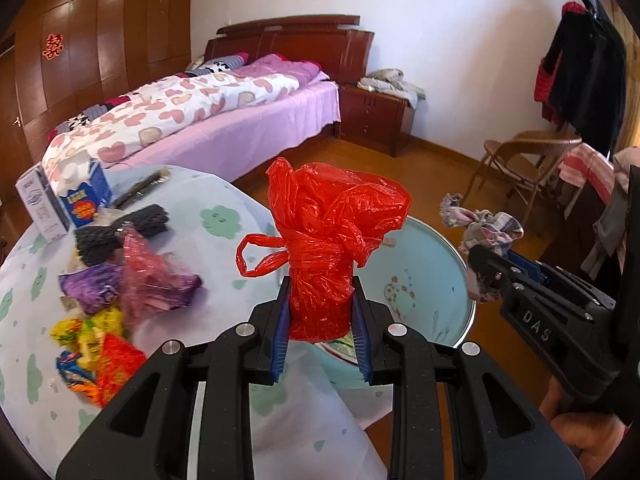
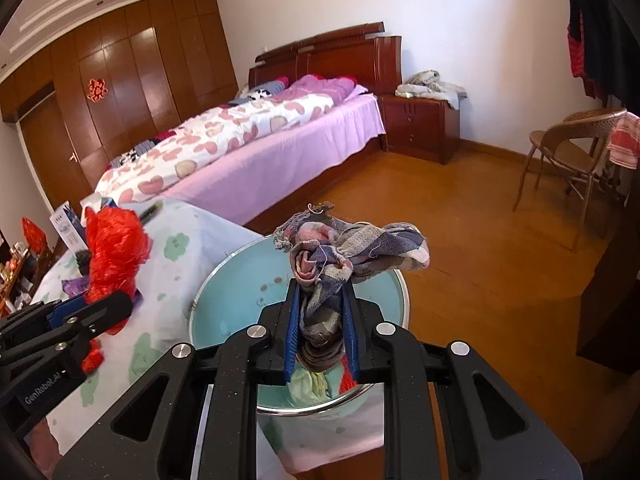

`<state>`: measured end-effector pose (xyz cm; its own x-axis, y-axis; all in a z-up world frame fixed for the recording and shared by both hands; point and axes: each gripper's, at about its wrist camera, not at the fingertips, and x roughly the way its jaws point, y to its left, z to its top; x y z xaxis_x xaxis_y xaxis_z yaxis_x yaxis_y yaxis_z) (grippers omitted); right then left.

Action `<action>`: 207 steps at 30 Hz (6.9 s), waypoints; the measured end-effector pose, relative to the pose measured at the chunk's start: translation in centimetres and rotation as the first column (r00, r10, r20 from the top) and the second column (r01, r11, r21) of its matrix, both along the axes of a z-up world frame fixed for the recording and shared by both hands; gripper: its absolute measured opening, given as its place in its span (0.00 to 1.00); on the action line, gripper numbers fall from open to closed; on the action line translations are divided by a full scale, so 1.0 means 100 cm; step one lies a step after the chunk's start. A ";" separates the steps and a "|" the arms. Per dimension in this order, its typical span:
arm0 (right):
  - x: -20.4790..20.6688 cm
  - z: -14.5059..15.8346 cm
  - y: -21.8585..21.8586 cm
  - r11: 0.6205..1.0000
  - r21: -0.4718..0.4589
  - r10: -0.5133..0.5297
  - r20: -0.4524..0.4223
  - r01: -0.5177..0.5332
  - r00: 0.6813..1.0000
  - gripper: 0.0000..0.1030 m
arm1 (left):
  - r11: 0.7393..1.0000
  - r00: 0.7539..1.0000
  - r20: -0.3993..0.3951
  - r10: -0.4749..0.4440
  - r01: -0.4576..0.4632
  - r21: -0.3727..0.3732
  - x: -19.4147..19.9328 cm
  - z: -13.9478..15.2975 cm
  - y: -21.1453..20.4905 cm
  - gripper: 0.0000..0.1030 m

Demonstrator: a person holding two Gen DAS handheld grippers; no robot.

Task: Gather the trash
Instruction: 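Open the right tool over the bin, then open the left tool to drop the red bag, then move both tools back over the remaining trash on the table, then grasp the red foil wrapper with the right tool while the left tool grasps the yellow-green plastic bag, then carry the red foil wrapper and yellow-green bag over the light blue bin with both tools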

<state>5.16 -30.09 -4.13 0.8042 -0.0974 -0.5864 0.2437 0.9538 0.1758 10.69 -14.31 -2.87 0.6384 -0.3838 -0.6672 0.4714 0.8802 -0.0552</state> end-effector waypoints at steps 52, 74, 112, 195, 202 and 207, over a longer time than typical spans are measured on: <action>0.005 -0.002 0.054 0.996 0.011 0.085 -0.002 -0.085 0.996 0.80 | 0.967 0.969 -0.015 0.247 -0.245 0.063 0.001 -0.013 0.096 0.87; 0.020 0.007 0.157 0.955 -0.008 0.297 0.000 -0.297 0.955 0.79 | 0.886 0.886 -0.040 0.462 -0.458 0.075 -0.021 -0.038 0.238 0.87; 0.024 -0.005 0.202 0.817 0.136 0.569 -0.035 -0.561 0.821 0.18 | 0.841 0.841 -0.031 0.540 -0.539 0.038 -0.025 -0.031 0.281 0.87; -0.006 0.057 0.021 0.995 0.053 0.078 0.166 -0.088 0.983 0.16 | 0.996 0.991 0.108 0.084 -0.079 -0.044 -0.023 0.047 0.069 0.27; -0.002 0.040 -0.001 0.998 0.054 0.019 0.123 -0.026 0.992 0.16 | 1.000 0.995 0.095 0.005 -0.002 -0.031 -0.018 0.040 0.029 0.27; -0.001 0.028 -0.017 0.998 0.063 -0.022 0.090 0.016 0.996 0.16 | 0.999 0.996 0.075 -0.045 0.046 -0.019 -0.015 0.030 0.003 0.27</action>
